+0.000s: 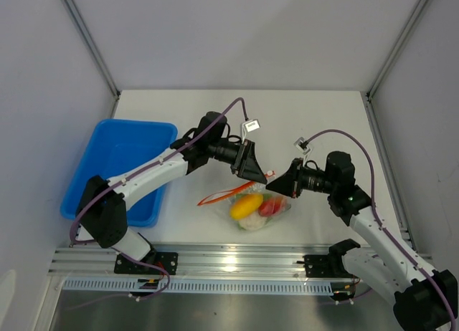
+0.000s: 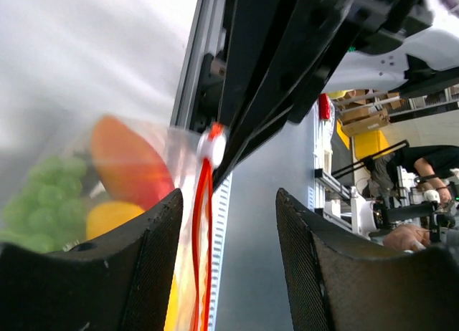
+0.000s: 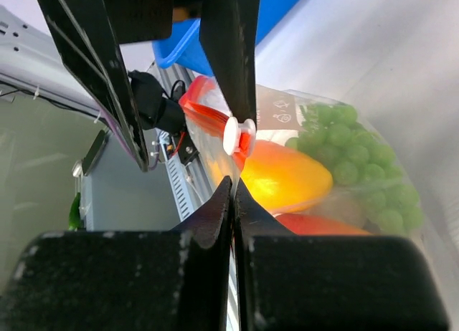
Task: Place the food in the zip-top bag and seal the zipper
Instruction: Zip the zipper food storage bag at the center of the board.
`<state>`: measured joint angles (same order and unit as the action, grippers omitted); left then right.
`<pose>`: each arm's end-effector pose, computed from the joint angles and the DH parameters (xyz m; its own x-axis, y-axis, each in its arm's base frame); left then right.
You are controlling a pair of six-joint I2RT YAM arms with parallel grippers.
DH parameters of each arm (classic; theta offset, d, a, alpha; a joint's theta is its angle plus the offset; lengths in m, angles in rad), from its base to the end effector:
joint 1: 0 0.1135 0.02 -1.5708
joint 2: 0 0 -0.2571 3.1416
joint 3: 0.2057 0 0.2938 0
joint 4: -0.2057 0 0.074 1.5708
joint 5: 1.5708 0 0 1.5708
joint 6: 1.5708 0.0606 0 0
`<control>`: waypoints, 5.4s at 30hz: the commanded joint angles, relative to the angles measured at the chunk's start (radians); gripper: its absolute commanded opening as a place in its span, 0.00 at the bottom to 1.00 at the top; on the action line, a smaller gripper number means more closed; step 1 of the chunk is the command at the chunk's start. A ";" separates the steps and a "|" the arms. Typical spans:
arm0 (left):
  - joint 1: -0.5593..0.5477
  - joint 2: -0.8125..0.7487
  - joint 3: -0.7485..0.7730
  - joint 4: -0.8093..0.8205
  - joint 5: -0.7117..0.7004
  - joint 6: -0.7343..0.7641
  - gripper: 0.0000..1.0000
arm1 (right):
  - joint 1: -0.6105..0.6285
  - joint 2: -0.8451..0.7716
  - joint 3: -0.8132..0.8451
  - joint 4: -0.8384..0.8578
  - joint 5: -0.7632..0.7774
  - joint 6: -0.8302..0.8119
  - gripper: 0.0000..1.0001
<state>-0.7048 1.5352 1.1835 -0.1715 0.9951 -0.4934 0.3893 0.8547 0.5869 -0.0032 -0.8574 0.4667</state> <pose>0.2673 -0.2941 0.2742 -0.7644 0.3117 -0.5644 0.6179 0.1039 -0.7794 0.2176 0.1388 0.2588 -0.6362 0.0573 -0.7694 -0.7123 0.3395 0.6143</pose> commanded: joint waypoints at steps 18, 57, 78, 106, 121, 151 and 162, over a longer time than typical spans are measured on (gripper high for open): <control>-0.005 0.057 0.011 0.273 0.092 -0.181 0.32 | 0.029 -0.085 0.002 0.006 -0.026 0.015 0.00; -0.021 0.077 0.013 0.190 0.085 -0.108 0.01 | 0.034 -0.040 0.096 -0.153 0.012 -0.100 0.24; -0.021 0.077 0.008 0.190 0.059 -0.106 0.36 | 0.036 0.001 0.103 -0.118 -0.011 -0.091 0.00; -0.022 0.088 0.024 0.224 0.076 -0.134 0.18 | 0.040 -0.009 0.074 -0.096 -0.022 -0.068 0.00; -0.021 0.083 -0.007 0.217 0.068 -0.119 0.00 | 0.040 -0.014 0.050 -0.027 0.032 0.018 0.00; -0.001 -0.026 -0.136 0.219 0.082 -0.106 0.01 | -0.064 -0.152 -0.091 0.115 0.175 0.191 0.00; 0.001 -0.058 -0.191 0.244 0.079 -0.117 0.01 | -0.107 -0.171 -0.119 0.199 0.164 0.292 0.00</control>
<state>-0.7055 1.5288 1.0187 0.0681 1.0309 -0.6281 0.3096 0.6998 0.4671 0.0734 -0.7406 0.7086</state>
